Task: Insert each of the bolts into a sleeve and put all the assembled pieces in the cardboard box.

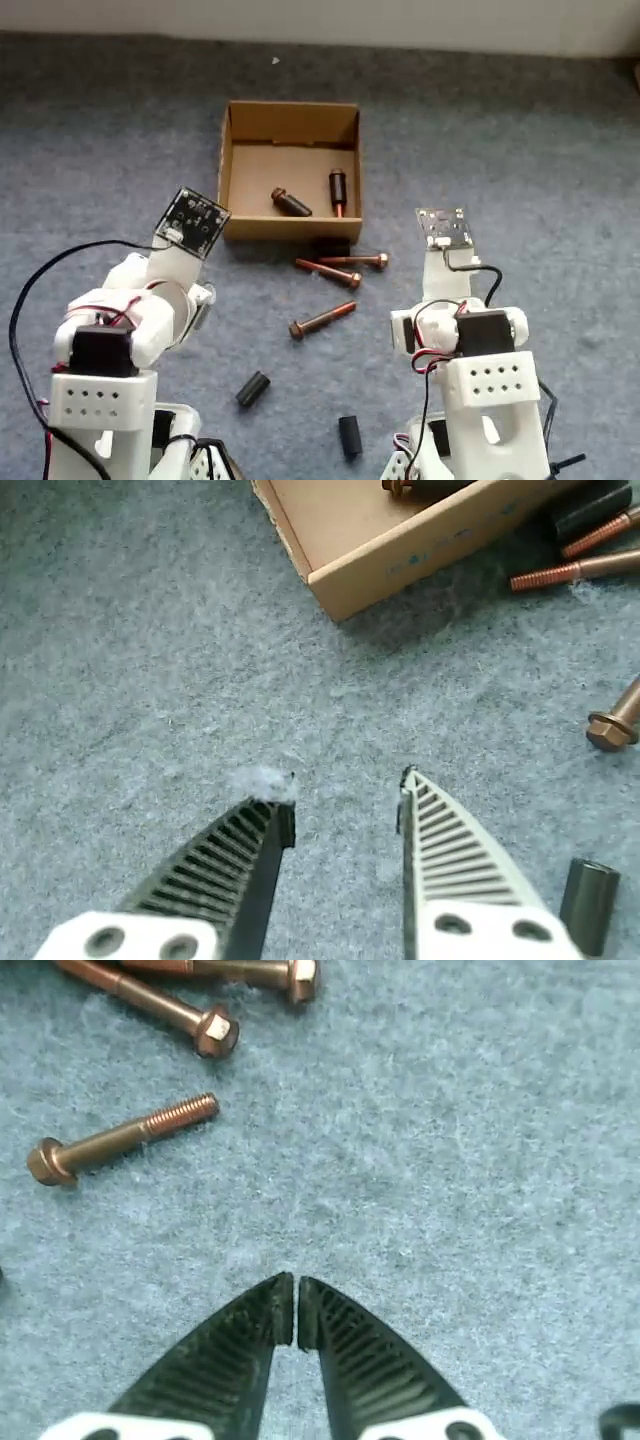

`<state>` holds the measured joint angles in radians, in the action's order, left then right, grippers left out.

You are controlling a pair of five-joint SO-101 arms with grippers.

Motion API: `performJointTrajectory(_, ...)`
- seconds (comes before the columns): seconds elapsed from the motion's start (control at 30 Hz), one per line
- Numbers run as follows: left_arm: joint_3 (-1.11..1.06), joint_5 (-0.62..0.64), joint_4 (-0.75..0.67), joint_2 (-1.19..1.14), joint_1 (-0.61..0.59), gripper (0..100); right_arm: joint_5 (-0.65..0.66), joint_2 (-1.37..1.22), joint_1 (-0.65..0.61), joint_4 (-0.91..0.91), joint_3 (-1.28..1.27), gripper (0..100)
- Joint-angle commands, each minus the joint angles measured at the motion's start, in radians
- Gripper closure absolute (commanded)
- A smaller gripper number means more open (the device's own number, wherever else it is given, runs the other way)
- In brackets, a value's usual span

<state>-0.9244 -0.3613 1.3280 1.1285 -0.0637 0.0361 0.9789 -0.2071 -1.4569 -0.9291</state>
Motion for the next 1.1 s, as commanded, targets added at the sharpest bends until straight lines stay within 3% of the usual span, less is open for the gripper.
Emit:
performJointTrajectory(0.0,0.047,-0.006,-0.003,-0.073,0.036,82,0.003,-0.018,0.008,-0.005,-0.001,98.8)
performJointTrajectory(0.13,0.053,-0.003,-0.003,-0.151,0.025,82,0.000,-0.018,0.005,-0.005,0.001,98.8)
performJointTrajectory(0.23,0.087,0.014,0.005,-0.163,-0.056,82,-0.005,-0.018,-0.048,-0.005,0.002,98.8)
performJointTrajectory(0.4,0.140,0.115,0.005,-0.162,-0.254,82,-0.193,-0.025,-0.272,0.001,0.002,98.8)
performJointTrajectory(0.7,0.114,0.163,-0.002,-0.162,-0.476,82,-0.451,-0.050,-0.763,0.133,0.002,95.2)
performJointTrajectory(0.83,0.113,0.163,-0.002,-0.162,-0.526,82,-0.532,-0.213,-0.857,0.130,0.059,85.6)
performJointTrajectory(1.07,0.110,0.198,-0.026,-0.163,-0.621,82,-0.597,-0.549,-0.955,0.137,0.323,85.7)
